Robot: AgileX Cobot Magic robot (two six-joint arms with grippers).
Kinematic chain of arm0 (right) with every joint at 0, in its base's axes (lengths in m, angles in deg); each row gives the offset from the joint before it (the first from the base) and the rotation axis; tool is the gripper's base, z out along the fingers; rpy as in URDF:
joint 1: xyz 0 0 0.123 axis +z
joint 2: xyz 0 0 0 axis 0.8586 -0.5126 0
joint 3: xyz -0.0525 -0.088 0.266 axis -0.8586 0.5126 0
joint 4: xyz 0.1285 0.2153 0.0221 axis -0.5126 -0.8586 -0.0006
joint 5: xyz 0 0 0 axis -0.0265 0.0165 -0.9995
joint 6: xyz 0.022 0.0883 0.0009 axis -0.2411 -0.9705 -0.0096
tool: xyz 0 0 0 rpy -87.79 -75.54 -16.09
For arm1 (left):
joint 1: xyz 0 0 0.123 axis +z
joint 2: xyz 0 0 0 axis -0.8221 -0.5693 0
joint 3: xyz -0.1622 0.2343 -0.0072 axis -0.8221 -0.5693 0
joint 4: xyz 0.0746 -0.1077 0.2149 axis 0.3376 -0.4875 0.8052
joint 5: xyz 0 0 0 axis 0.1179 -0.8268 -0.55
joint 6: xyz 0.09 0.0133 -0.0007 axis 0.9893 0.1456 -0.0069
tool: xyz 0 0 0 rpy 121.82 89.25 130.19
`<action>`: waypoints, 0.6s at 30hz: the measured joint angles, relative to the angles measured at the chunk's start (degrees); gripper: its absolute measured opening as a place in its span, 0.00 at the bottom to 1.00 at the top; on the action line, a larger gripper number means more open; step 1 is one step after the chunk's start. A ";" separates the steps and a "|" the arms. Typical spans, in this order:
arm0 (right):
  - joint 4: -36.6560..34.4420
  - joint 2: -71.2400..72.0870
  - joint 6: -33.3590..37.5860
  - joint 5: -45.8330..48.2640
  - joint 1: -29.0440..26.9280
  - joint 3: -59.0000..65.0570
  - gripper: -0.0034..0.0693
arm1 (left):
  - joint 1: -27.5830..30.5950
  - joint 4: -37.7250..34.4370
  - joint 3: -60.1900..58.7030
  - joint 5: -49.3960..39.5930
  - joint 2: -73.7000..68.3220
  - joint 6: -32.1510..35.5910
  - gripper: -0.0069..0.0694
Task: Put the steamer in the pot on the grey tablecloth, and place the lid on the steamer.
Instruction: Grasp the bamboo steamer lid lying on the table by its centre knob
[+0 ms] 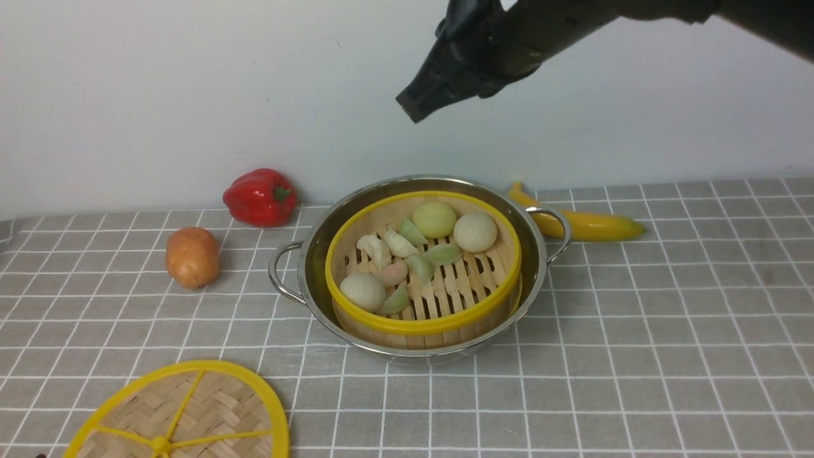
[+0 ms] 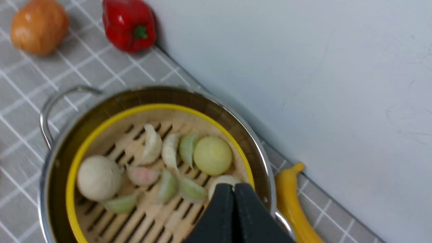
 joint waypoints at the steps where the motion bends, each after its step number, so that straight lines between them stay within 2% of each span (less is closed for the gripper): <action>1: -0.14 0.00 -0.60 -0.56 0.00 0.00 0.05 | 0.00 0.00 0.00 0.00 0.00 0.00 0.41; 7: 1.21 1.03 -0.49 -1.29 -0.54 2.40 0.07 | 0.00 0.00 0.00 0.00 0.00 0.00 0.41; 12: 2.17 9.25 -3.15 -7.81 -4.19 15.45 0.10 | 0.00 0.00 0.00 0.00 0.00 0.00 0.41; 13: 2.31 15.27 -5.73 -11.33 -7.25 23.66 0.11 | 0.00 0.00 0.00 0.00 0.00 0.00 0.41; 14: 2.31 16.03 -5.73 -11.78 -7.65 24.62 0.11 | 0.00 0.00 0.00 0.00 0.00 0.00 0.41; 18: 2.79 33.25 -13.14 -22.08 -17.90 46.37 0.14 | 0.00 0.00 0.00 0.00 0.00 0.00 0.41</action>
